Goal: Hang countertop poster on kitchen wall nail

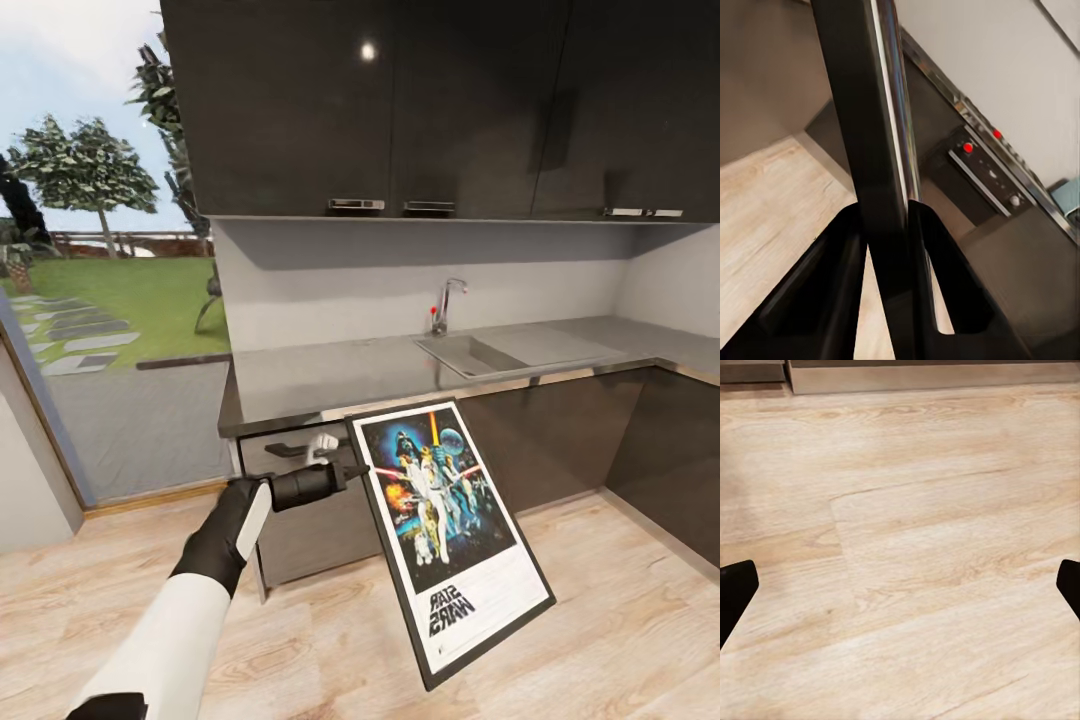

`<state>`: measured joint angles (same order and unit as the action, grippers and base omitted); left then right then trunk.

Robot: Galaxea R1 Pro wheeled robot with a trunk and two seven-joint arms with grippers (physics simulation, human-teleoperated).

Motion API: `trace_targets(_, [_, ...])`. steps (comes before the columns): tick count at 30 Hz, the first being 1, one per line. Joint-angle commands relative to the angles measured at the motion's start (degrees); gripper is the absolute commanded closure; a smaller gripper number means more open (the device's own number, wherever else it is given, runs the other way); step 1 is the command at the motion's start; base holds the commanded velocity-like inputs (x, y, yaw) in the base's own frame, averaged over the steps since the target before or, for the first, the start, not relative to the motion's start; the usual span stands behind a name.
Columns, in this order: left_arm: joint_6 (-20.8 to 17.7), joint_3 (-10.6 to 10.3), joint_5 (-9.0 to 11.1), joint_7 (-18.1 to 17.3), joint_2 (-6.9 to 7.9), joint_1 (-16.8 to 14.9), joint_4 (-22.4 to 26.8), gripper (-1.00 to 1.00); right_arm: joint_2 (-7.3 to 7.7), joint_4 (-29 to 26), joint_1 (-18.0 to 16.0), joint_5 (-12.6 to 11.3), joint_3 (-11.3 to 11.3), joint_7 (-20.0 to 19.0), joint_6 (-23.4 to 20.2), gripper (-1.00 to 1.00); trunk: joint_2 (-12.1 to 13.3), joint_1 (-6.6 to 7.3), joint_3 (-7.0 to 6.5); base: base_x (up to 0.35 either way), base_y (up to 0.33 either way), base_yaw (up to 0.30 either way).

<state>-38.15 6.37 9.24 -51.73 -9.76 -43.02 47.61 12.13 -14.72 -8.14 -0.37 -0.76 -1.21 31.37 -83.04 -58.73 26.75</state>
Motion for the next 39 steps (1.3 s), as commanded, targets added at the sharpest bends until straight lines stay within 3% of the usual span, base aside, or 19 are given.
trace_targets(1, [-0.34,0.13,0.17,-0.18,-0.16,-0.05,-0.42,1.0,0.0,0.04,-0.04,0.03,-0.03,-0.12,0.18,-1.0,-0.04,0.0,0.06,0.0,0.0,0.0])
trace_targets(13, [-0.13,0.05,0.15,0.15,-0.23,-0.04,-1.18,1.0,-0.13,-0.01,-0.04,0.41,0.18,-0.07,0.18,-1.0,-0.04,0.0,0.06,0.0,0.0,0.0])
trace_targets(21, [1.0,-0.03,0.3,7.2,-0.23,-0.04,-1.09,1.0,-0.48,-0.16,-0.04,0.46,0.37,0.05,0.16,-1.0,-0.04,0.0,0.06,0.0,0.0,0.0])
trace_targets(23, [4.28,-0.04,0.31,8.21,-0.23,-0.04,-1.05,1.0,-0.51,-0.25,-0.04,0.46,0.4,0.06,0.12,-1.0,-0.04,0.0,0.06,0.0,0.0,0.0])
trace_targets(25, [5.16,-0.04,0.32,8.43,-0.23,-0.04,-1.04,1.0,-0.53,-0.27,-0.04,0.46,0.4,0.06,0.11,-1.0,-0.04,0.0,0.06,0.0,0.0,0.0])
trace_targets(31, [7.36,-0.04,0.29,9.14,-0.23,-0.04,-1.01,1.0,-2.98,-0.55,-0.05,0.61,0.41,0.2,0.02,-1.0,-0.04,0.0,0.06,0.0,0.0,0.0])
trace_targets(35, [10.21,-0.02,0.33,11.57,-0.23,-0.04,-1.14,1.0,-4.44,-0.65,-0.12,0.63,0.38,0.46,-0.04,-1.0,-0.04,0.0,0.06,0.0,0.0,0.0])
trace_targets(38, [11.29,-0.03,0.3,12.83,-0.23,-0.04,-1.52,1.0,-6.21,-1.52,-0.18,0.76,0.42,3.18,-0.13,-1.0,-0.04,0.0,0.06,0.0,0.0,0.0])
trace_targets(39, [11.81,-0.18,0.29,14.28,-0.23,-0.04,-2.18,1.0,-7.47,-2.83,-0.2,2.18,1.01,5.92,-0.27,-1.0,-0.04,0.0,0.06,0.0,0.0,0.0])
